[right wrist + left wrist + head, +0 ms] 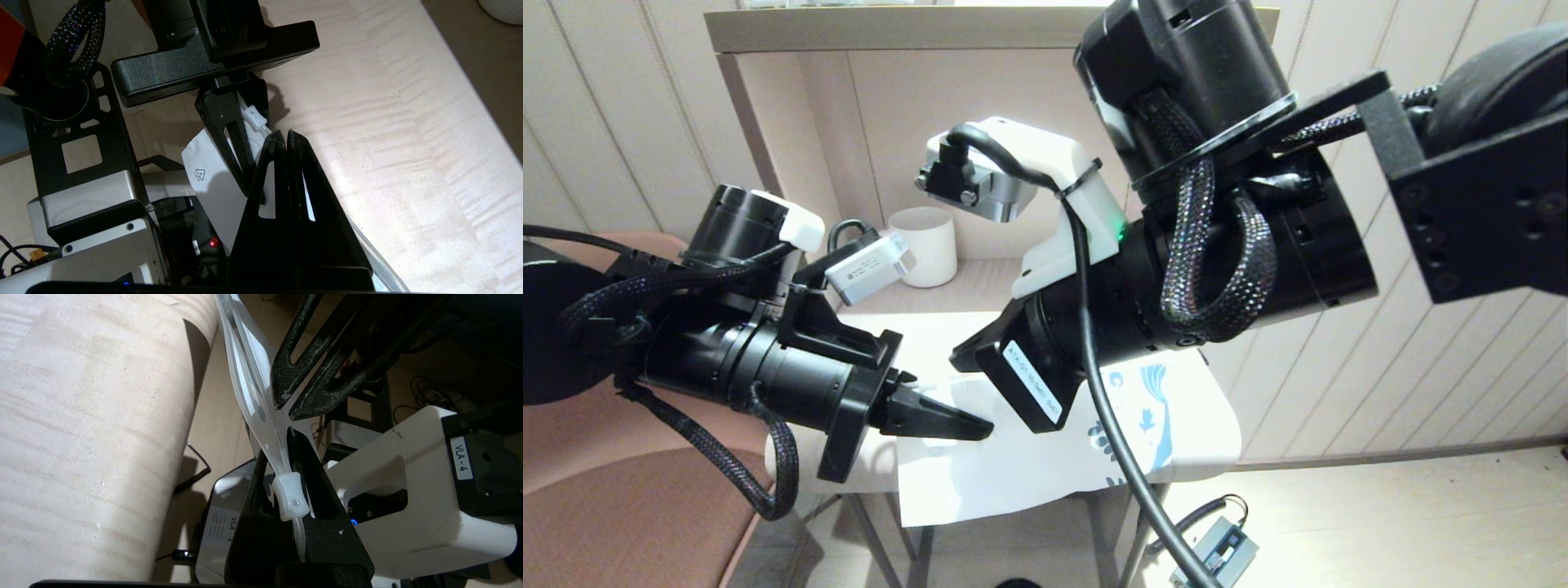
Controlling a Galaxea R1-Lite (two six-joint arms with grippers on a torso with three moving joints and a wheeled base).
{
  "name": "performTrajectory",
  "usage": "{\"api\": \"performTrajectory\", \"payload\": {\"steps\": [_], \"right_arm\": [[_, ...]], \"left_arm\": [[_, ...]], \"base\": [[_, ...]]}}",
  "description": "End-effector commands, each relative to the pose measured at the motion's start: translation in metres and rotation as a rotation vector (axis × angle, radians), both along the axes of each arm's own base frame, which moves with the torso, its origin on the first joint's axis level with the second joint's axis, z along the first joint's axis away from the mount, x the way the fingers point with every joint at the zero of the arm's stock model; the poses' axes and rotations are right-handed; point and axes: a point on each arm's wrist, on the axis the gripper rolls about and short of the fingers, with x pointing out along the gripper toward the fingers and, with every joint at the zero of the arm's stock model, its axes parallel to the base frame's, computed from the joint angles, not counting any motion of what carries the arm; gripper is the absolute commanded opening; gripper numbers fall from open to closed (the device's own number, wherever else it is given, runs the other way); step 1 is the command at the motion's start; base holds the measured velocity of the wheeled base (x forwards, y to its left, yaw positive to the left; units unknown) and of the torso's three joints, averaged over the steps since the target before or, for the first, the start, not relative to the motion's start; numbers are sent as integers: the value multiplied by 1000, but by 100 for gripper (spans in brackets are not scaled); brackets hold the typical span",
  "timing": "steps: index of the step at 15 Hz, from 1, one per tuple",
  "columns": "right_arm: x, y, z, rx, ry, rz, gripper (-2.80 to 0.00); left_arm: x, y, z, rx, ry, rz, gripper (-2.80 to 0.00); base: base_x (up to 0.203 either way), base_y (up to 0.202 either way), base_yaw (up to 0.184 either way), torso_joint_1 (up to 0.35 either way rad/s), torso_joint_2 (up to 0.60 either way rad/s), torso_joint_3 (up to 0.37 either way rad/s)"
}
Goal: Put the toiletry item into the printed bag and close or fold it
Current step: Close the strorage bag and place it on the desk
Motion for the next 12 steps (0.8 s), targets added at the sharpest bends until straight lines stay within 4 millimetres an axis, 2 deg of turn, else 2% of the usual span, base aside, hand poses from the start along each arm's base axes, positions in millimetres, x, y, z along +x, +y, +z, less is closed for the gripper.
{"api": "performTrajectory", "payload": {"steps": [1,8,9,12], "right_arm": [[0,0,1,3,0,0,-280],[-1,-2,3,3,2,-13,-280],[-3,-4,2,-11,-10,-29,0],[-5,-5,7,-1,-26,-34,0]], "left_arm": [[0,0,0,-3,1,-5,-280],[0,0,0,-3,2,-4,-280],[0,0,0,-2,3,-4,-280],[1,0,0,-2,4,-4,-280]], "base": [[0,0,0,0,0,0],[0,0,0,0,0,0],[0,0,0,0,0,0],[0,0,0,0,0,0]]}}
